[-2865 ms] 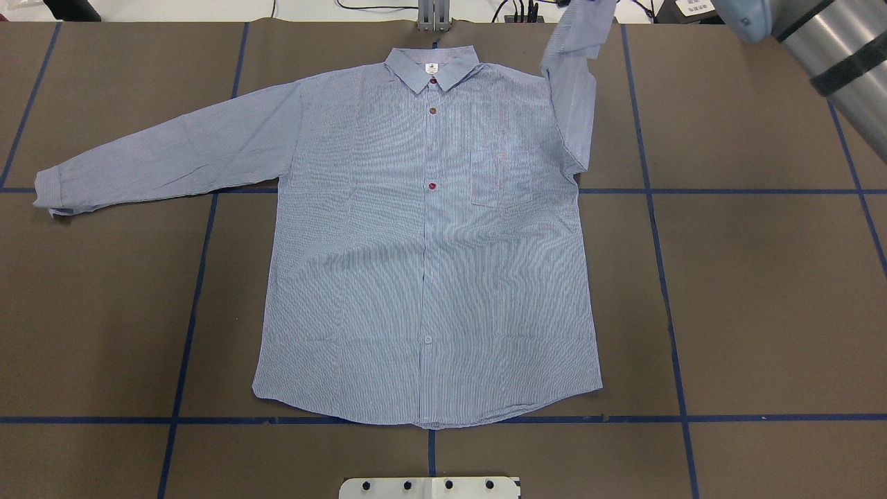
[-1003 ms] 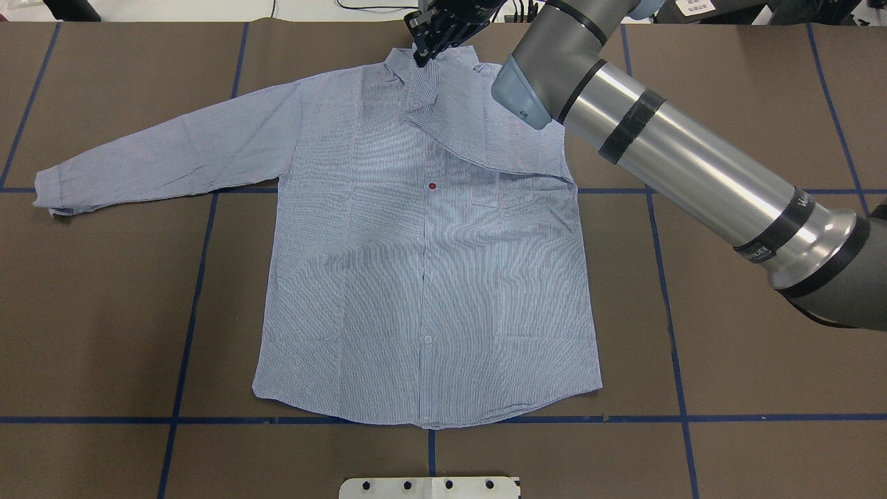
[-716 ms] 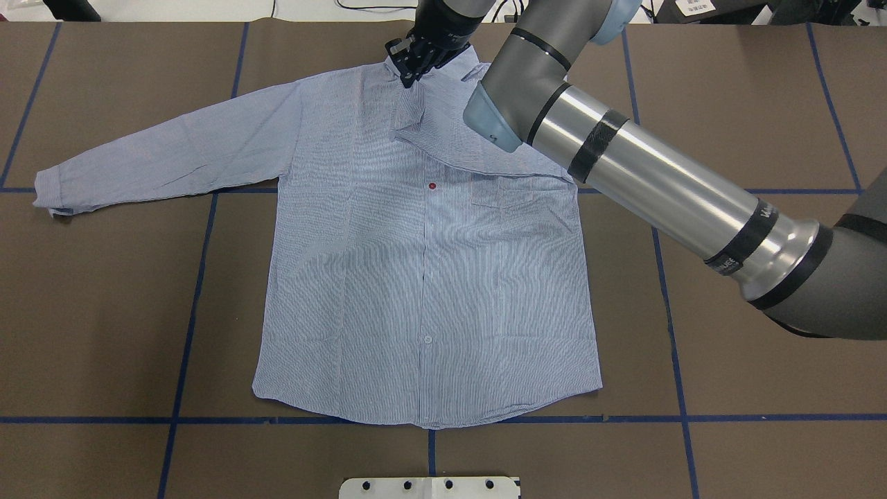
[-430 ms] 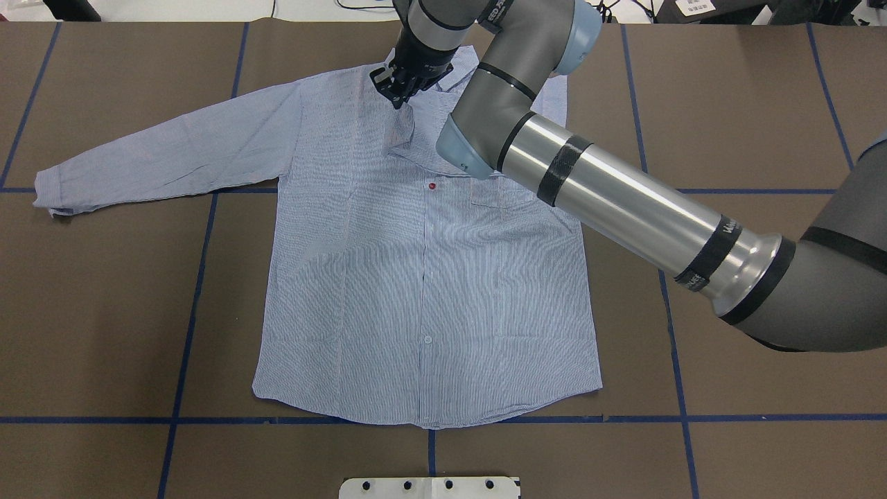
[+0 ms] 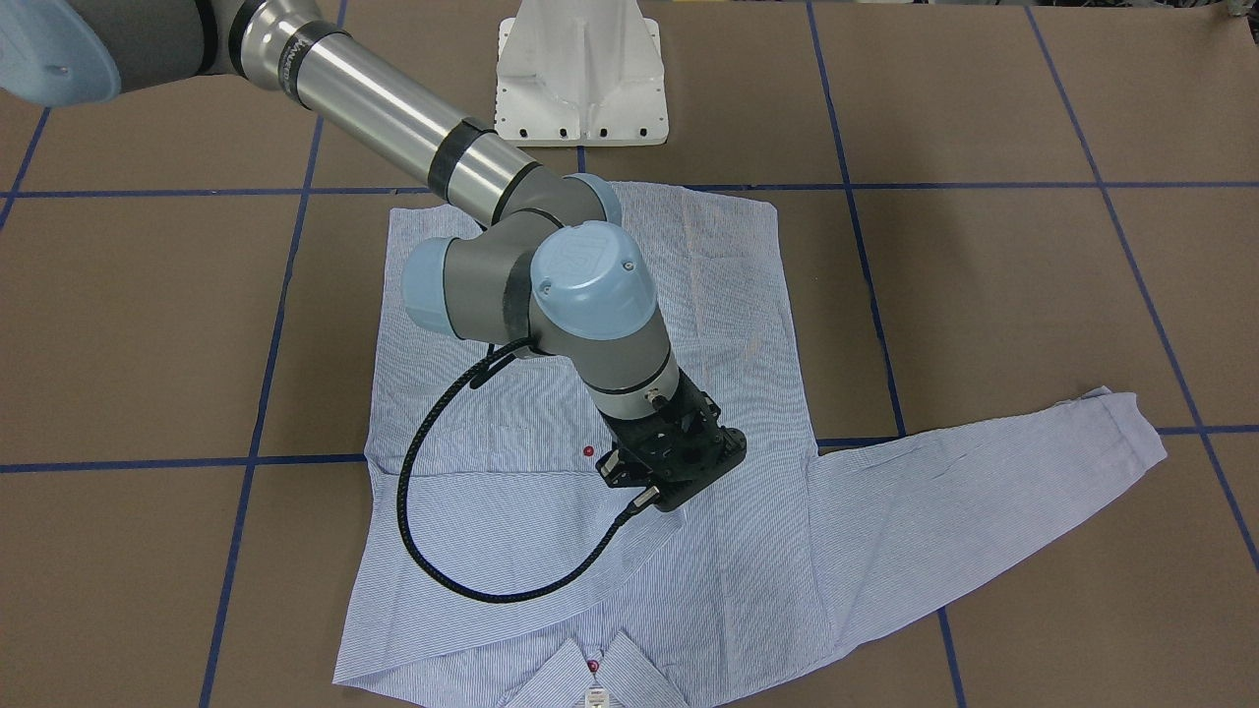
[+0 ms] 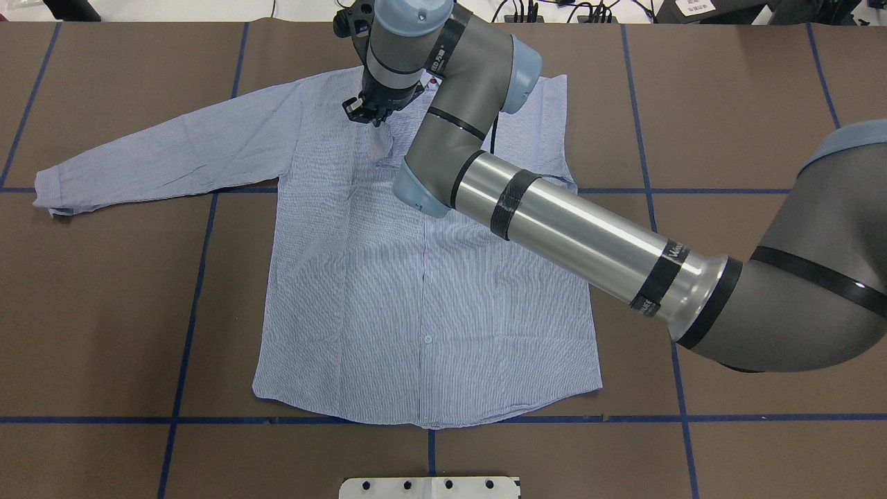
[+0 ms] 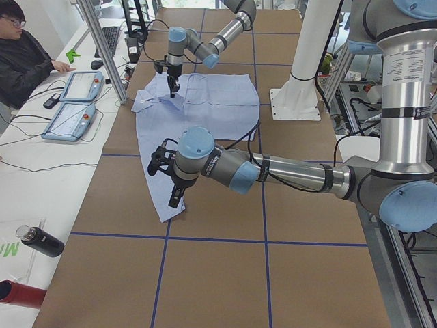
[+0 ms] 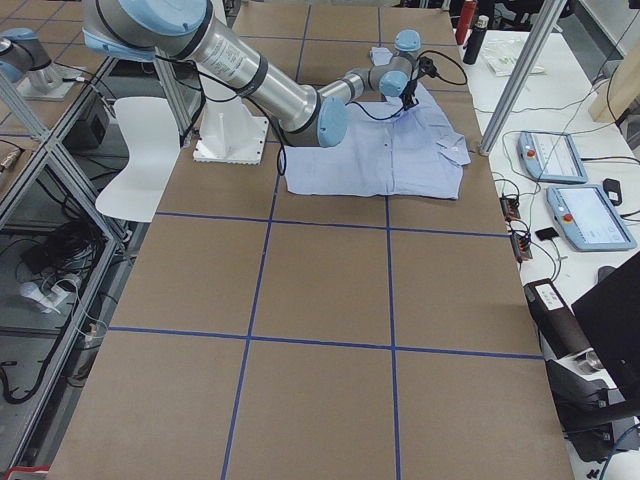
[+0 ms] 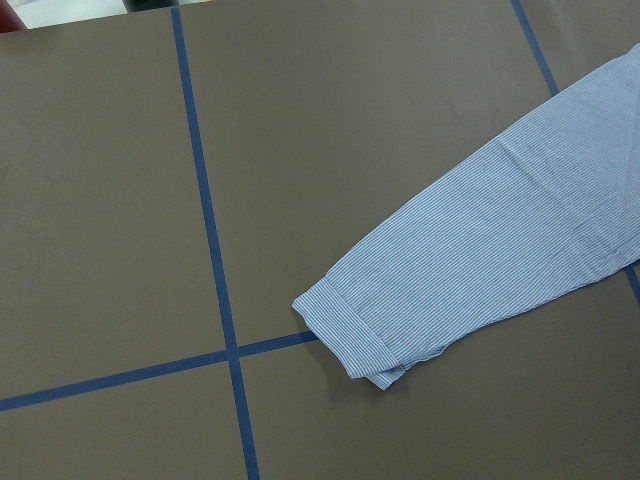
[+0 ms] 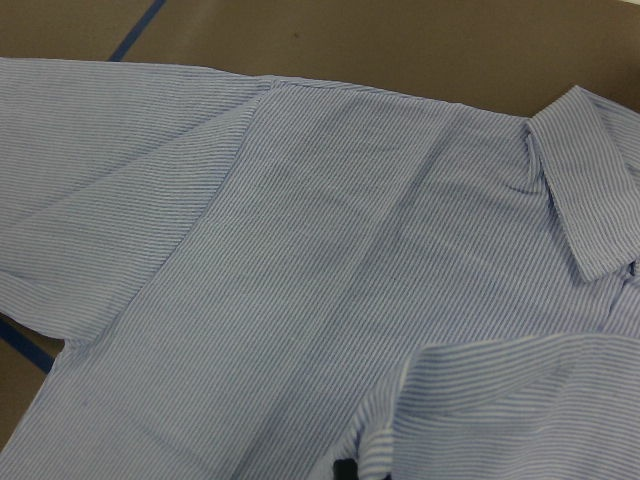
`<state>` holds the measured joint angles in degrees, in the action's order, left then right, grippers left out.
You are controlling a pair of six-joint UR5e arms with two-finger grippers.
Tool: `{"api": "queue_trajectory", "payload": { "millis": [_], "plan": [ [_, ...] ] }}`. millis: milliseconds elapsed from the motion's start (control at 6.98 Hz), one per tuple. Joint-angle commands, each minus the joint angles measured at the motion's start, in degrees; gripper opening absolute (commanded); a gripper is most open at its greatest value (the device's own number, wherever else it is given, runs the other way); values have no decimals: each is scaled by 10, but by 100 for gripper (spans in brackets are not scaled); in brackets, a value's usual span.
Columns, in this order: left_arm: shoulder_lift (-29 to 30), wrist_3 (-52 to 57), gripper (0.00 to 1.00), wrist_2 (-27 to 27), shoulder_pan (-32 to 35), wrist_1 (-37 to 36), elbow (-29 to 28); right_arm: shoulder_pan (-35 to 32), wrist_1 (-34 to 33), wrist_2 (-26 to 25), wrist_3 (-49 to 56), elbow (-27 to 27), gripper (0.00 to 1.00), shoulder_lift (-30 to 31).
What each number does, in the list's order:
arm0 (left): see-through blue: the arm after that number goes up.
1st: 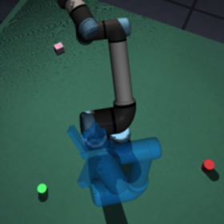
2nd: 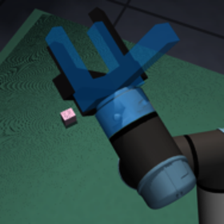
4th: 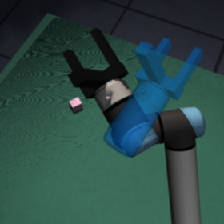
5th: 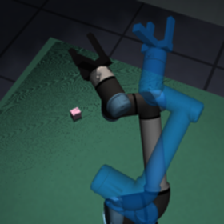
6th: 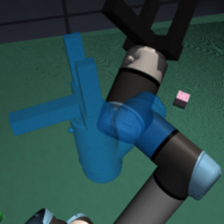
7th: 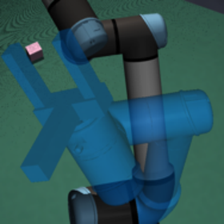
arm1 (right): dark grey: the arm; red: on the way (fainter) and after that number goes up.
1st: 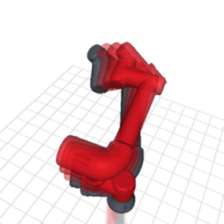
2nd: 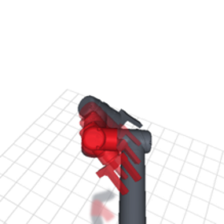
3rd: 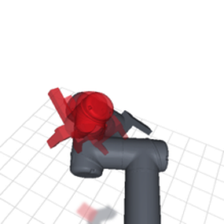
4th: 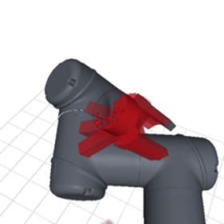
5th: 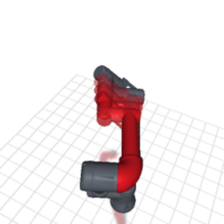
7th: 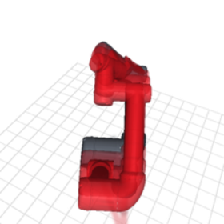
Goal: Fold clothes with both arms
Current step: 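Lay the sleeve diagonally across the shirt front with the right gripper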
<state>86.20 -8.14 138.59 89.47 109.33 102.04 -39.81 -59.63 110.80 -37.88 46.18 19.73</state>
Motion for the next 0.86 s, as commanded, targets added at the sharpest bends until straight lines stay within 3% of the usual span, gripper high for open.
{"api": "queue_trajectory", "payload": {
  "millis": [0, 430, 716],
  "plan": [
    [1, -1, 100, 0, 0, 0, 1, 32, 8, -92, 0, -18, 0, -10],
    [5, -1, 100, -2, 0, -1, -1, 48, 57, -128, -3, -45, 3, -13],
    [5, -1, 100, -2, 0, -1, -1, 51, 57, -128, -33, -45, 96, -21]
  ]
}}
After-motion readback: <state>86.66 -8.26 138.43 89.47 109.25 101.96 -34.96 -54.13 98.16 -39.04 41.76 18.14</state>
